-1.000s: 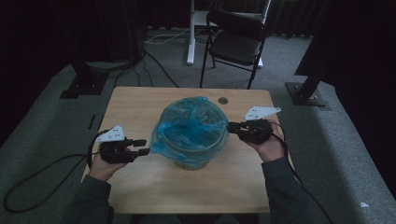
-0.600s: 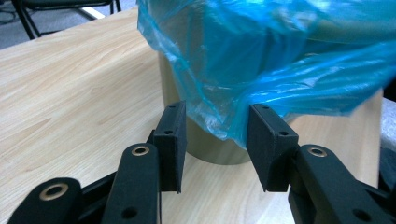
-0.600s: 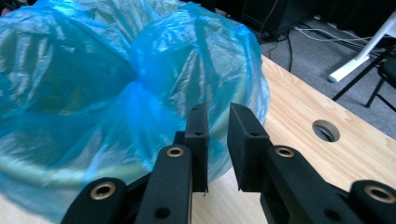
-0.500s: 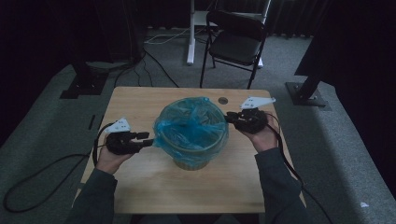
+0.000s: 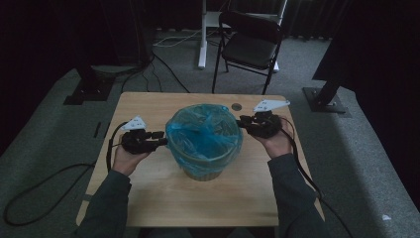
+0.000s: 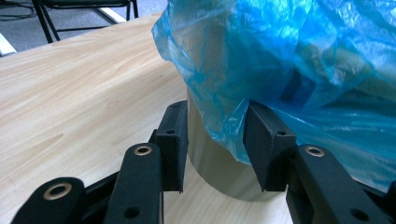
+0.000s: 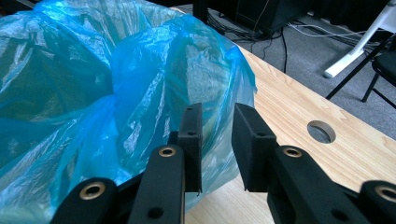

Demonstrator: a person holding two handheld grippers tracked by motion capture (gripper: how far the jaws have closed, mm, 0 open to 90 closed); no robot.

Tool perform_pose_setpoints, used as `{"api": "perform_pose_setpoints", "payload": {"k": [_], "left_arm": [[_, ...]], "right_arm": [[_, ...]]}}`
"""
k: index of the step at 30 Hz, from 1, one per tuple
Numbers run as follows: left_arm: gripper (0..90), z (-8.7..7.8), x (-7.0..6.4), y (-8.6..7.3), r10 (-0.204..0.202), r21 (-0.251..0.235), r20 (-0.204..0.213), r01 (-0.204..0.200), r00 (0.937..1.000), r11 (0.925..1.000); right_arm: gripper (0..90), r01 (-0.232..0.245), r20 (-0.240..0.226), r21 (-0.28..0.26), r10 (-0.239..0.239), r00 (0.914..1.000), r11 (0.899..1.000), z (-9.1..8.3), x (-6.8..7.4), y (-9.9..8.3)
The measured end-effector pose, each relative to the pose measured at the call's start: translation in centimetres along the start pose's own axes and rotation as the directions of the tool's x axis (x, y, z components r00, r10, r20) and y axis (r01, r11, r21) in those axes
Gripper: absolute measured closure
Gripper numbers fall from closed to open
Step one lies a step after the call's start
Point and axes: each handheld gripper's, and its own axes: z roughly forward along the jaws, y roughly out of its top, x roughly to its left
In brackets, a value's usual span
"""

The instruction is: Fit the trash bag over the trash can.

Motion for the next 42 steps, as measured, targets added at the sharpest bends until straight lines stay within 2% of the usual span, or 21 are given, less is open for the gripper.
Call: {"api": "perform_pose_setpoints", "payload": {"k": [14,19,25,27,31,35,42], "left_arm": [[60.9,1.8,0.6,1.4,-0.016,-0.01,-0.017,0.016,0.9997,0.9998],[61.2,2.4,0.9,1.7,-0.031,-0.013,-0.015,0.031,0.9994,0.9995],[61.3,2.9,0.9,1.8,-0.038,-0.01,-0.01,0.037,0.9992,0.9992],[61.3,3.0,1.0,1.8,-0.04,-0.011,-0.009,0.04,0.9992,0.9992],[61.3,3.0,1.0,1.8,-0.04,-0.011,-0.008,0.04,0.9992,0.9992],[61.3,3.0,1.0,1.8,-0.039,-0.01,-0.01,0.039,0.9992,0.9992],[61.3,3.0,1.0,1.7,-0.036,-0.008,-0.01,0.036,0.9993,0.9993]], "right_arm": [[70.9,-0.005,0.007,-0.012,0.005,1.0,1.0,0.4,-0.2,0.4],[69.1,-0.017,0.019,-0.015,0.018,0.9997,1.0,0.7,-0.2,0.4],[69.3,-0.059,0.033,-0.018,0.06,0.9977,0.998,1.3,-1.0,0.5],[71.4,-0.093,0.04,-0.016,0.093,0.9948,0.996,1.7,-1.4,0.5],[80.2,-0.104,0.036,-0.006,0.104,0.9939,0.995,2.0,-1.6,0.5],[89.4,-0.104,0.058,0.015,0.103,0.993,0.994,2.3,-1.8,0.4],[90.0,-0.079,0.086,0.077,0.073,0.9937,0.994,3.0,-1.5,0.1]]}}
